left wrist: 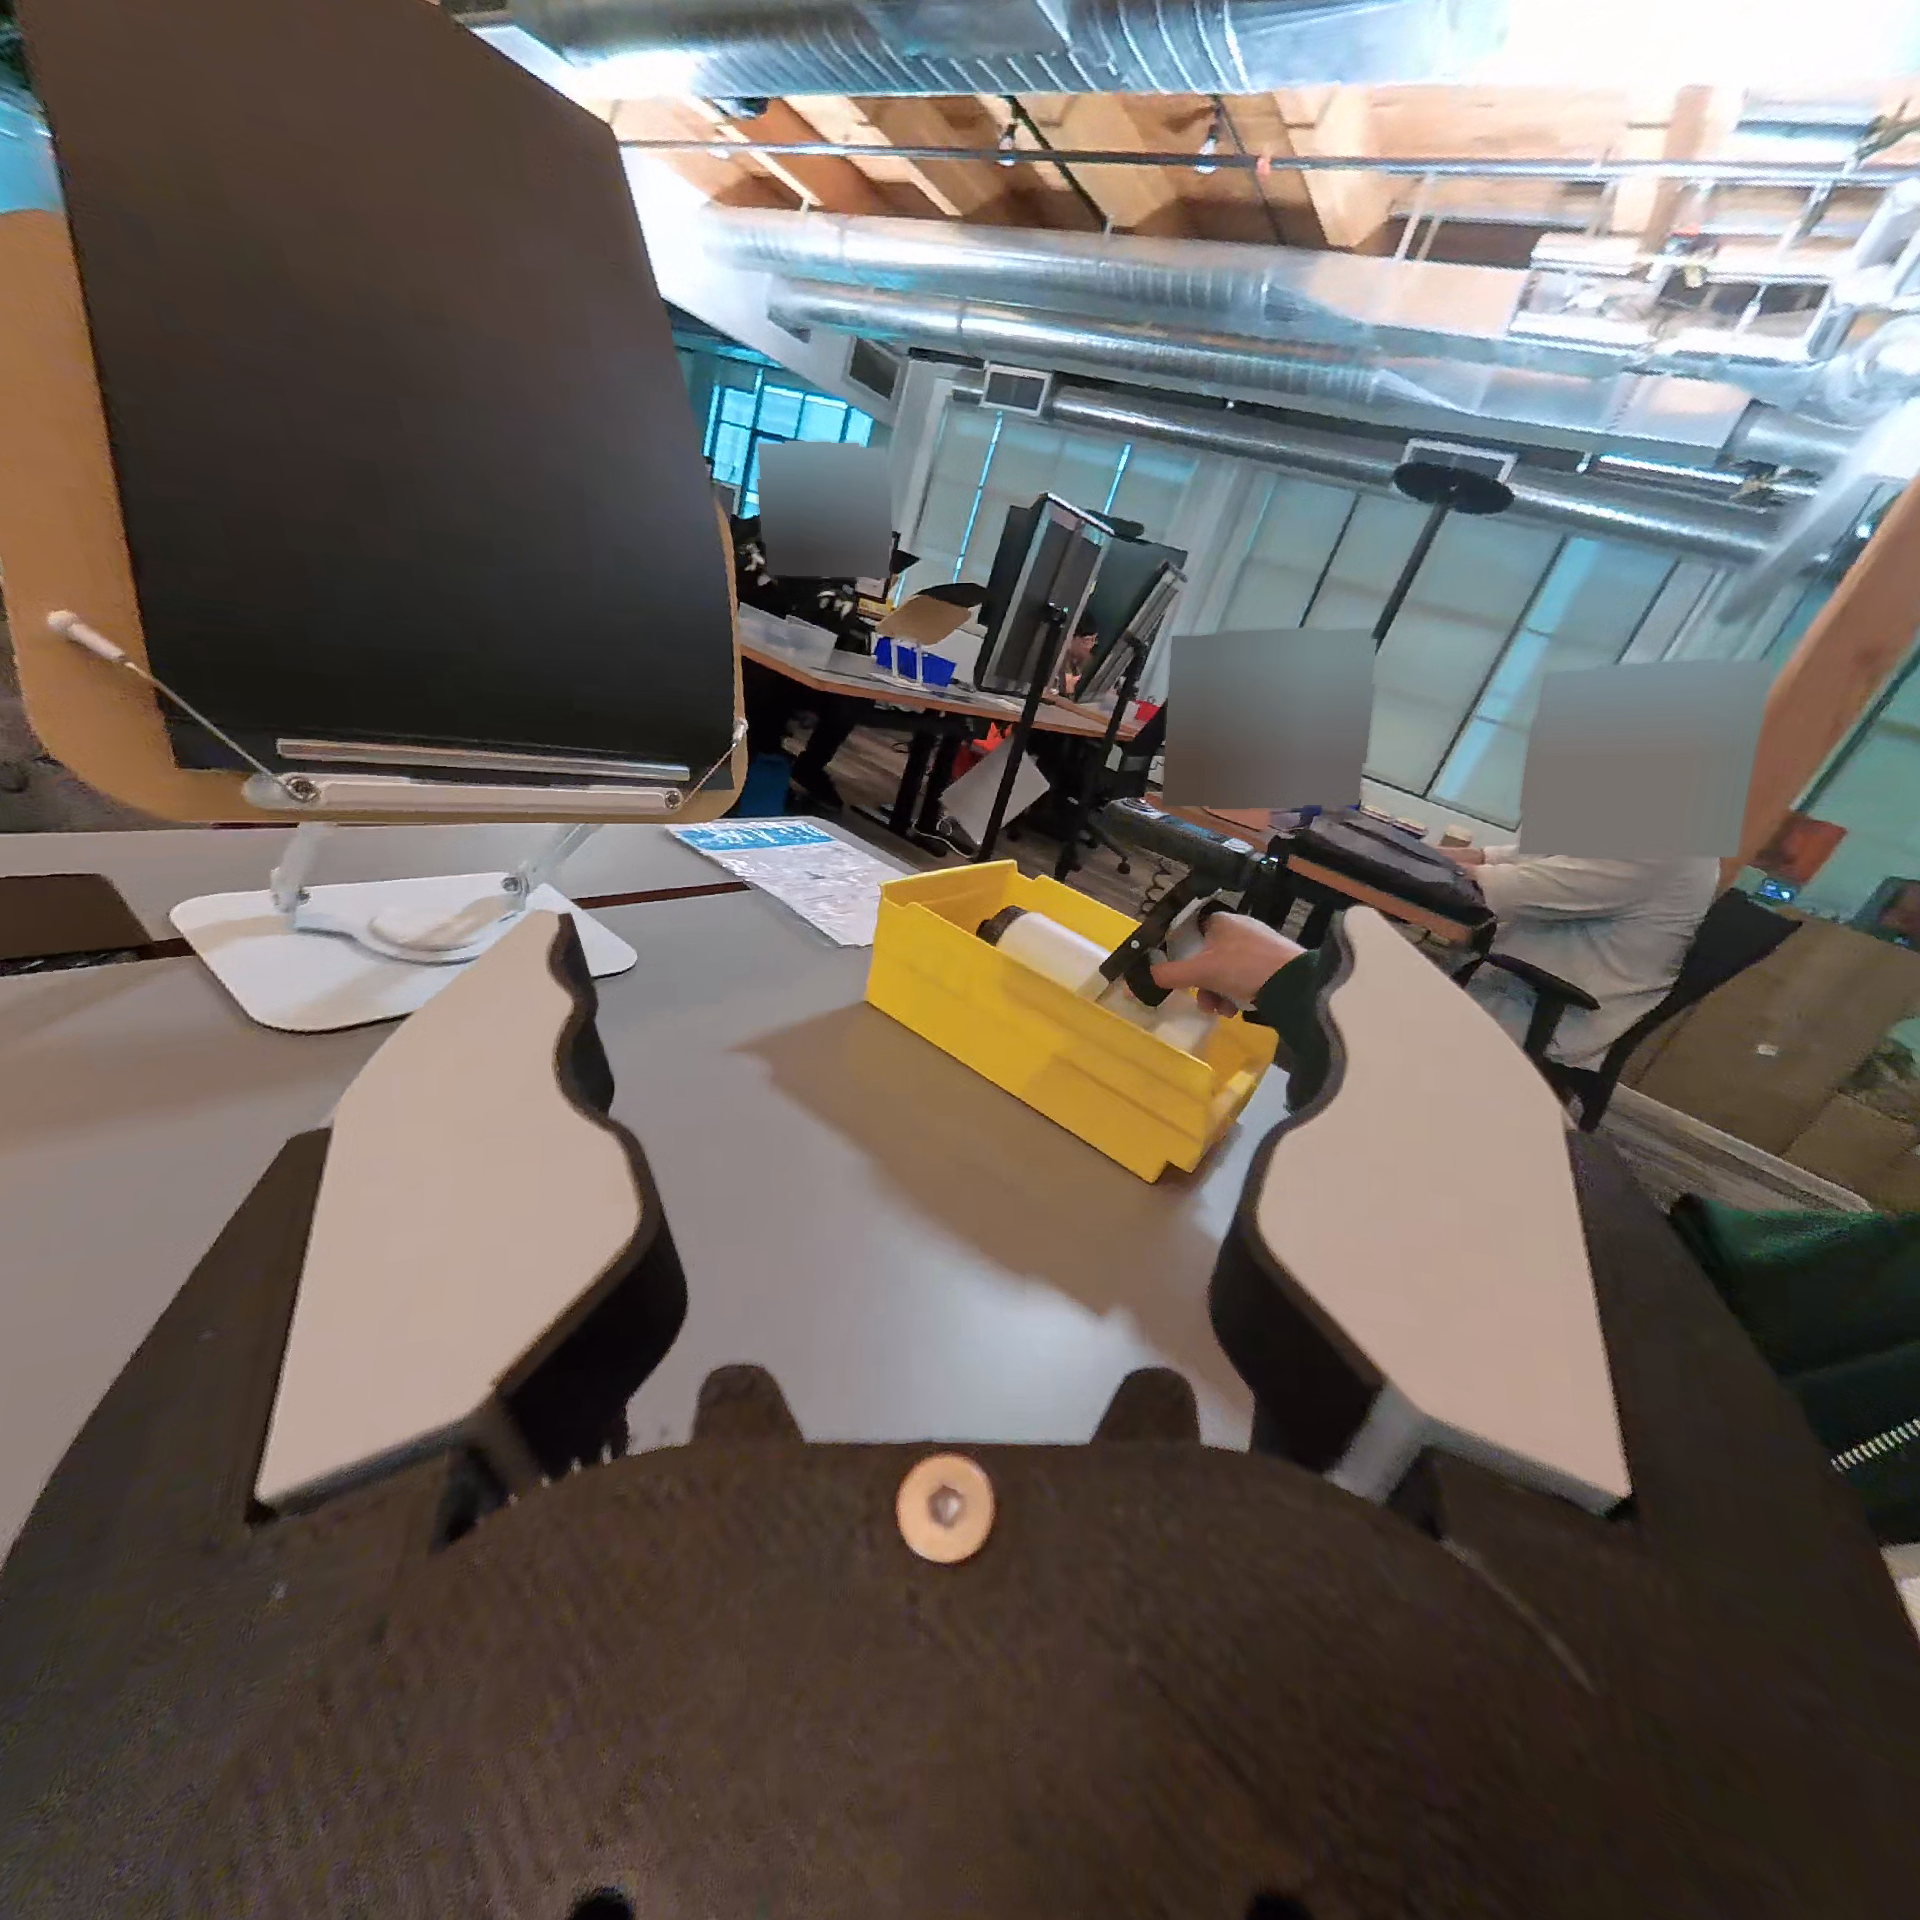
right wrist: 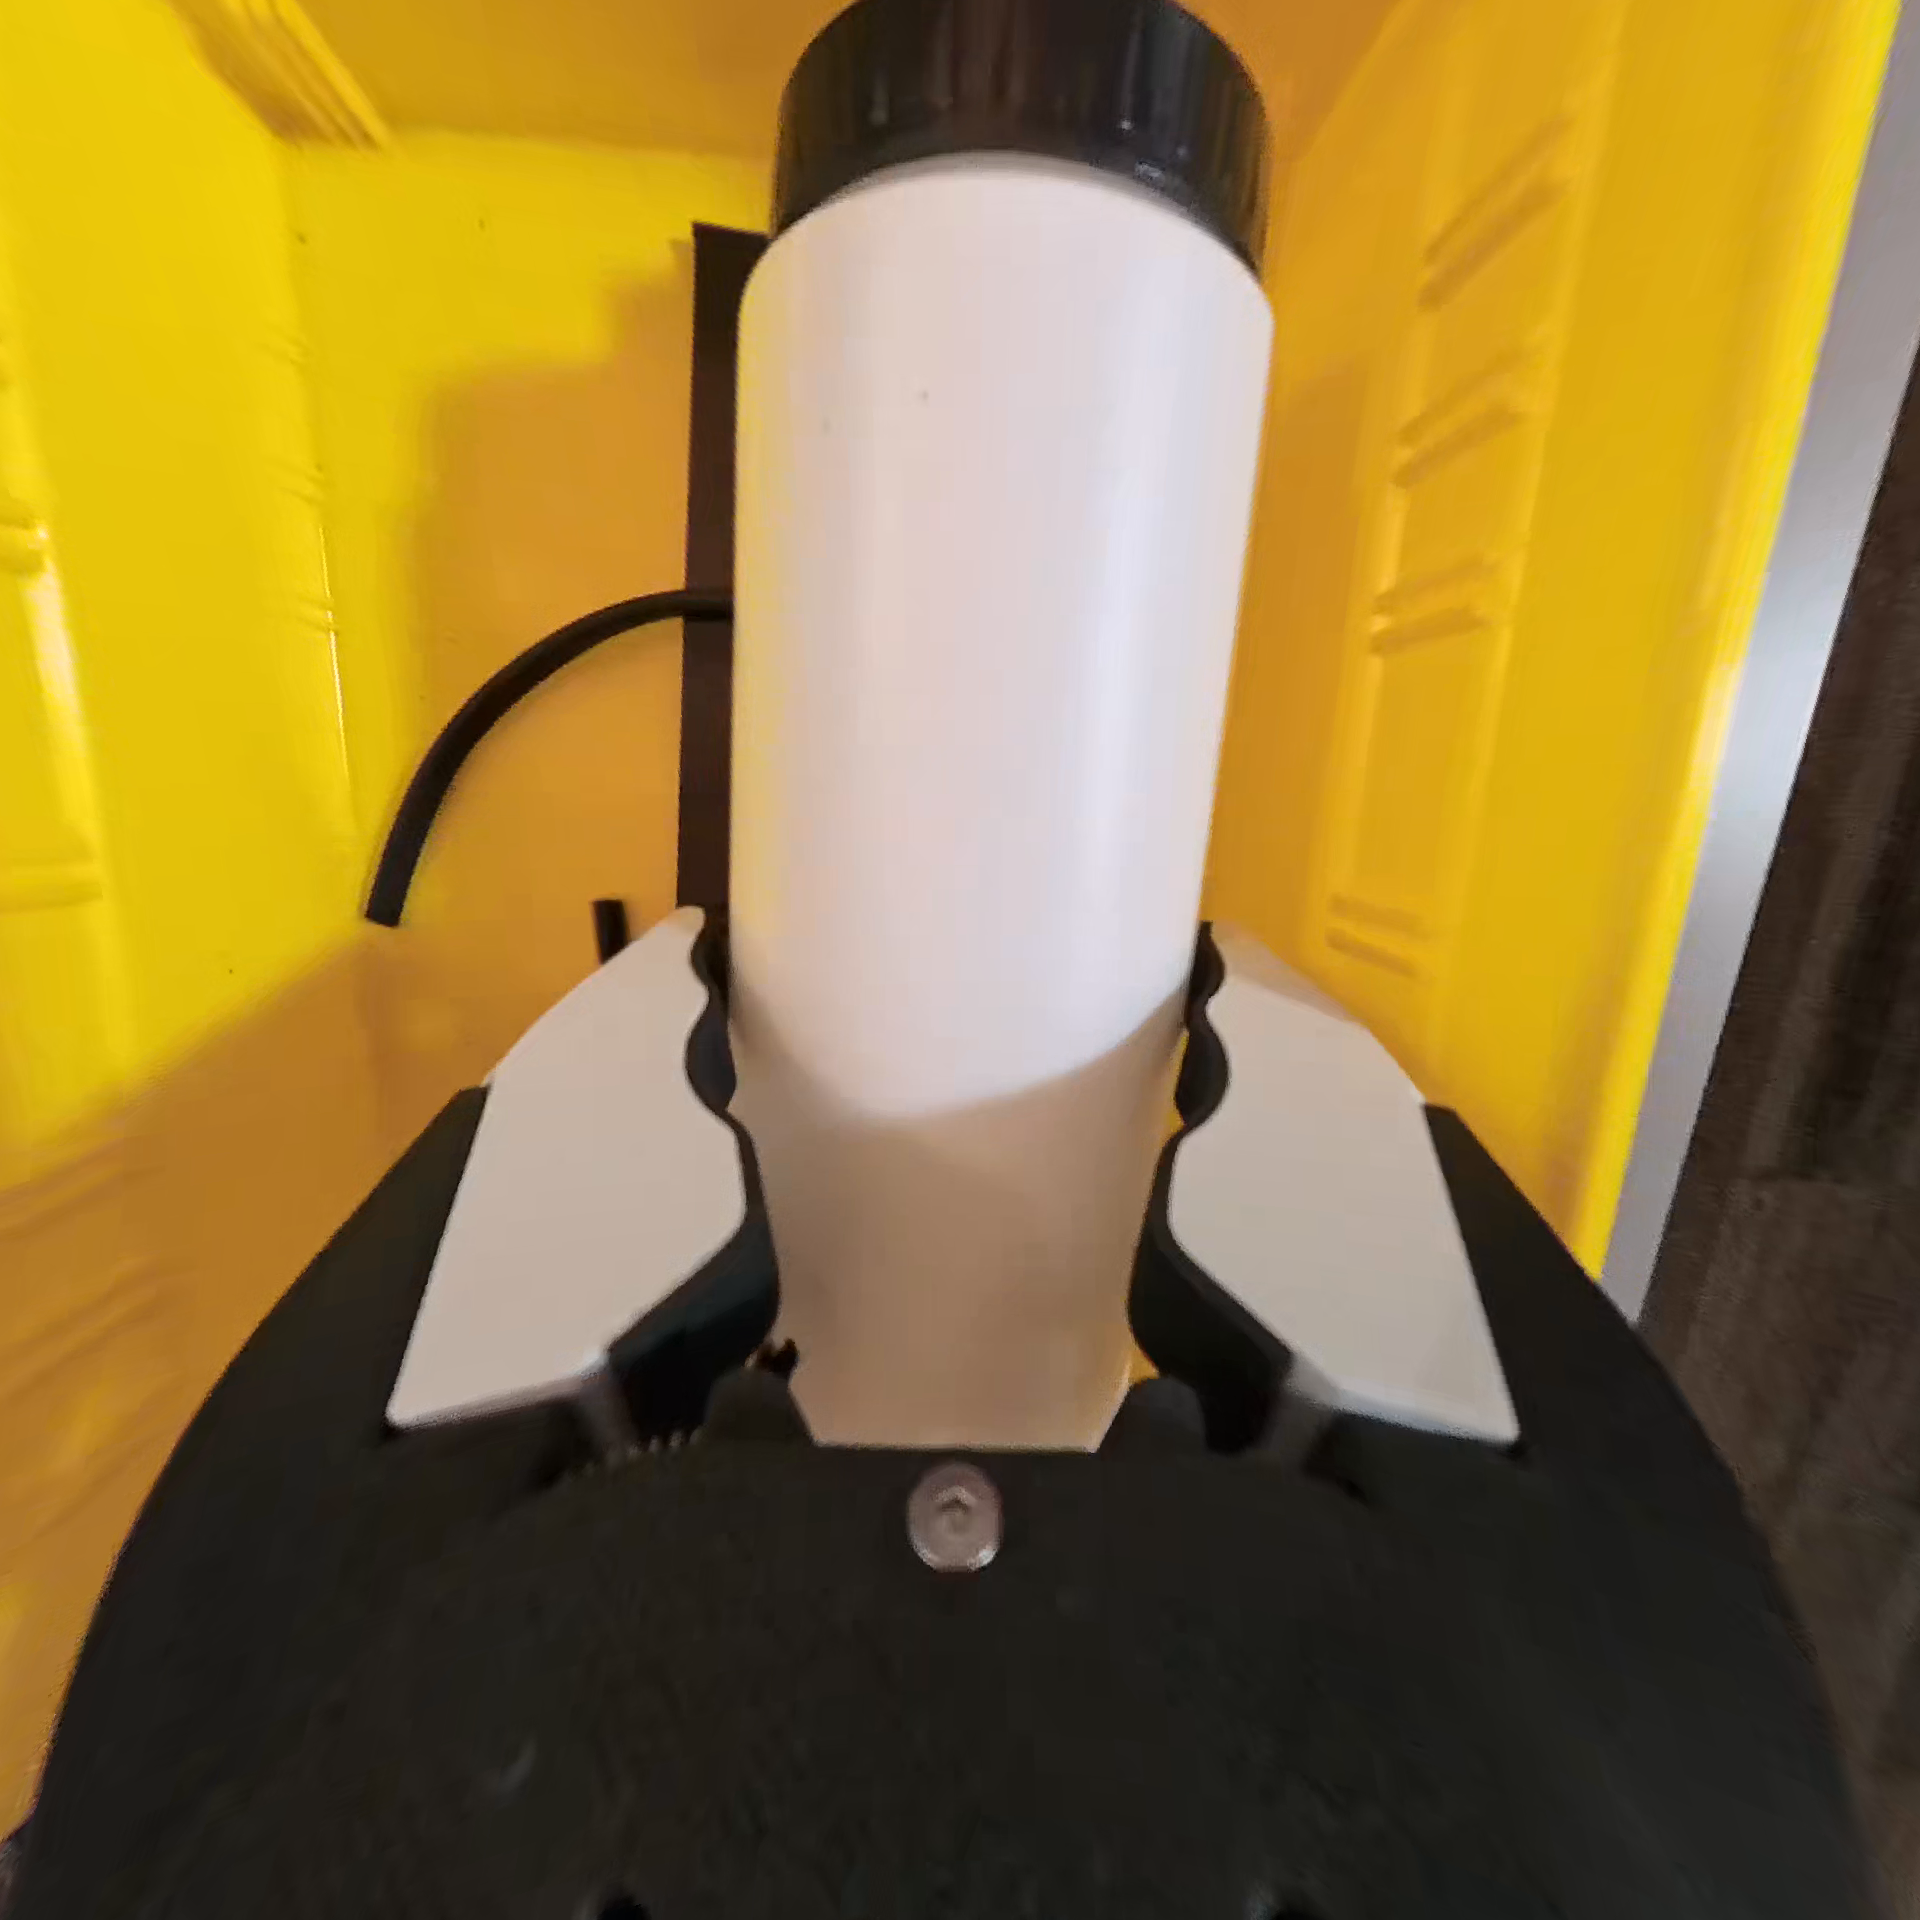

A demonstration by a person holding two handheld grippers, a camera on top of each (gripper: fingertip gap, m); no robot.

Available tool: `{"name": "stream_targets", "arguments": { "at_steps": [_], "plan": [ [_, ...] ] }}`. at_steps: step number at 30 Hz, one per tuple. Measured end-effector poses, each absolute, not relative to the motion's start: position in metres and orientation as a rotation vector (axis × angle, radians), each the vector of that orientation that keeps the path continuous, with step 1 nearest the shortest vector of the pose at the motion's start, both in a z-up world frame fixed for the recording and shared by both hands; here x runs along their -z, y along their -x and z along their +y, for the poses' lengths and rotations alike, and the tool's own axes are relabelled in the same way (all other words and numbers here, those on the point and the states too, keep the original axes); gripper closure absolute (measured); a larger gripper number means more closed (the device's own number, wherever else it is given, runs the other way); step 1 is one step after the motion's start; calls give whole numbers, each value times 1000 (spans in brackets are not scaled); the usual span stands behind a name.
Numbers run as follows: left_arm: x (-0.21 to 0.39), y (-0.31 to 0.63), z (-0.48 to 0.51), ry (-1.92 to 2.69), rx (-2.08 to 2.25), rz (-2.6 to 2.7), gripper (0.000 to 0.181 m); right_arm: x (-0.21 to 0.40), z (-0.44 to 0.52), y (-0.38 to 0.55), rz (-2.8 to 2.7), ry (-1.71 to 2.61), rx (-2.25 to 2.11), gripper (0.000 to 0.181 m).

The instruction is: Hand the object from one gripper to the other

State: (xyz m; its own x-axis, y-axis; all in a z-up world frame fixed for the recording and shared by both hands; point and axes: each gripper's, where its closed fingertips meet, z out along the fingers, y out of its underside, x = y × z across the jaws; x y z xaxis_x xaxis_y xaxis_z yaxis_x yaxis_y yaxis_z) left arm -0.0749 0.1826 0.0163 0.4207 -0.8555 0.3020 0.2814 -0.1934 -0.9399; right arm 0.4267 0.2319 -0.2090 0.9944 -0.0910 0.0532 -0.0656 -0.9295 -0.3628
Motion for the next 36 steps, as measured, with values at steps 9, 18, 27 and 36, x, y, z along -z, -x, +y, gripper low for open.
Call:
{"name": "stream_targets", "arguments": {
  "at_steps": [9, 18, 27, 36],
  "plan": [
    [42, 91, 206, 1515, 884, 544, 74, 91, 258, -353, -196, 2415, 93, 71],
    [108, 110, 203, 1635, 797, 565, 123, 57, 210, 7, -873, 1536, -564, 99],
    [133, 116, 235, 1716, 955, 536, 140, 130, 208, 47, -985, 1483, -637, 150],
    [134, 53, 257, 1719, 1028, 765, 139, 132, 214, 25, -927, 1543, -685, 149]
  ]
}}
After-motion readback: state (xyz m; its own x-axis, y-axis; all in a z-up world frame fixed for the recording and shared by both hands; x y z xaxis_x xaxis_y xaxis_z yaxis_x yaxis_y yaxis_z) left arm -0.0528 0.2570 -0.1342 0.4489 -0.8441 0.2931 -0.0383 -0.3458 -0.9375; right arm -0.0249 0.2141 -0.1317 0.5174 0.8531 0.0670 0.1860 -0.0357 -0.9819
